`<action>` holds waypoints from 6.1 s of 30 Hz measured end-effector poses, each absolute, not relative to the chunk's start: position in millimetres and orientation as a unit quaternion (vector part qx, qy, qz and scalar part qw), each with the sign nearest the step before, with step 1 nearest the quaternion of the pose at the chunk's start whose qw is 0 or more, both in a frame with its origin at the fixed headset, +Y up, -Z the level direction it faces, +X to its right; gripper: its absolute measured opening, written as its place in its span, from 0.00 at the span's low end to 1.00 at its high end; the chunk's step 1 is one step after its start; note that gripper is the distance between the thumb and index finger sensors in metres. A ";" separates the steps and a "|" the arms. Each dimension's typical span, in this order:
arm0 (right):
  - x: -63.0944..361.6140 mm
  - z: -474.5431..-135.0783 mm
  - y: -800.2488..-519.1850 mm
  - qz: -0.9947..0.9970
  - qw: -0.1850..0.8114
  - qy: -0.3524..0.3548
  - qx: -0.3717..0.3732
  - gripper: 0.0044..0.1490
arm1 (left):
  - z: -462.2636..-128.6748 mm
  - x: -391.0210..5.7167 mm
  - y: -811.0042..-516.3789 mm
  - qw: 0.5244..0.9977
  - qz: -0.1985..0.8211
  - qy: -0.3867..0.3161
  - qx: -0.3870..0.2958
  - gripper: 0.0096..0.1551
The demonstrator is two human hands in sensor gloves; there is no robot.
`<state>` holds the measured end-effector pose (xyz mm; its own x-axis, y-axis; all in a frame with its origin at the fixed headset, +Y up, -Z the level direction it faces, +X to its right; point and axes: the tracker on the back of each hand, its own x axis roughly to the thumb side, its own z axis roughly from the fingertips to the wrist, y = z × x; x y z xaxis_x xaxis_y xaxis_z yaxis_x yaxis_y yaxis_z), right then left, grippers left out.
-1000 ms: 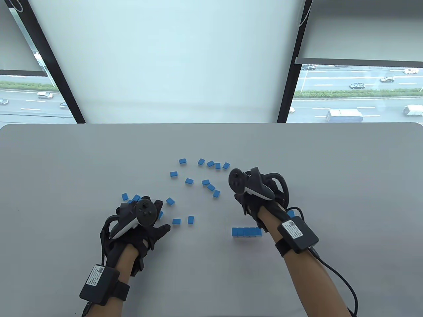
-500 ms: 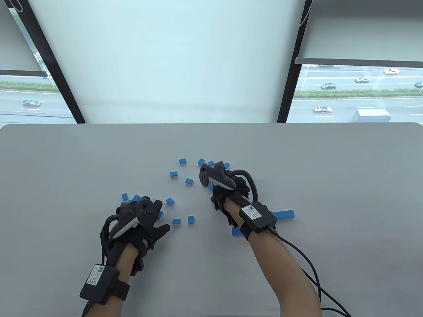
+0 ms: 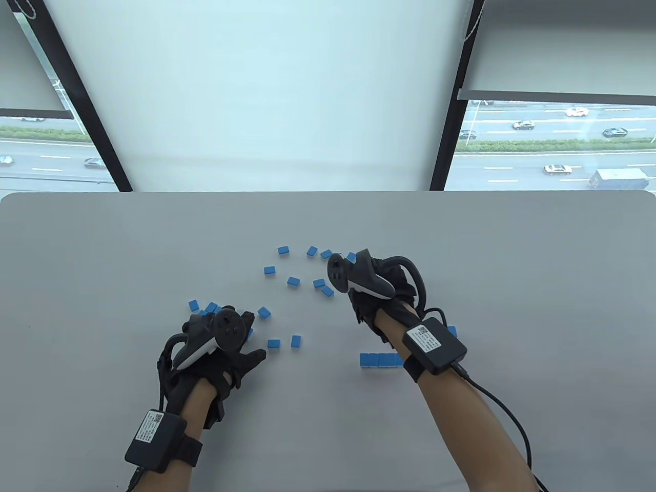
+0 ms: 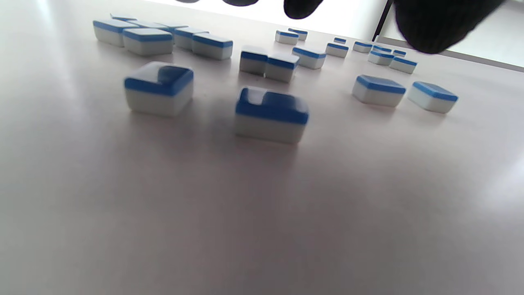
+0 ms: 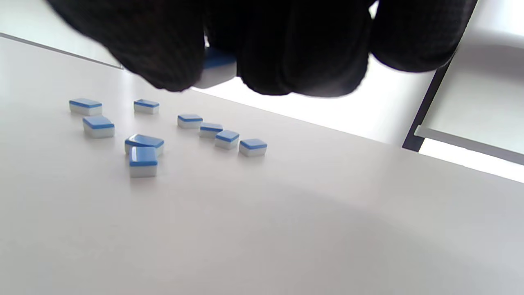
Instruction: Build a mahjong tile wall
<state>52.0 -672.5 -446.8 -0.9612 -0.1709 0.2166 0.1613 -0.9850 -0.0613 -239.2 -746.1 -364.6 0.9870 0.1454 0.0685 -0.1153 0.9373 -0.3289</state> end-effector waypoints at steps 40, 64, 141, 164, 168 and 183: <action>180.9 -381.4 -740.7 -0.995 0.025 -0.009 -0.091 0.34 | -363.5 -239.4 -757.4 0.980 0.060 -0.034 -0.188 0.52; 174.8 -377.9 -712.4 -0.997 -0.001 0.022 -0.076 0.39 | -363.8 -240.9 -748.3 0.983 0.068 -0.041 -0.165 0.52; 197.9 -374.9 -717.3 -1.000 -0.003 0.004 0.009 0.37 | -366.3 -238.2 -754.3 0.982 0.075 -0.059 -0.163 0.51; 189.5 -382.6 -747.8 -0.999 0.022 -0.039 -0.012 0.35 | -365.8 -239.5 -756.5 0.980 0.078 -0.051 -0.174 0.51; 191.1 -381.6 -748.4 -0.999 0.015 -0.041 -0.010 0.37 | -365.8 -239.0 -756.2 0.980 0.077 -0.051 -0.176 0.51; 162.1 -393.6 -677.8 -0.996 0.070 0.014 -0.059 0.46 | -363.2 -242.8 -744.4 0.983 0.084 -0.045 -0.158 0.51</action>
<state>162.1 -677.8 -393.6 -0.9832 -0.1418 0.1148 0.1386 -0.9897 -0.0354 -242.8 -744.4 -363.2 0.9819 0.1786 0.0624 -0.1501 0.9362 -0.3178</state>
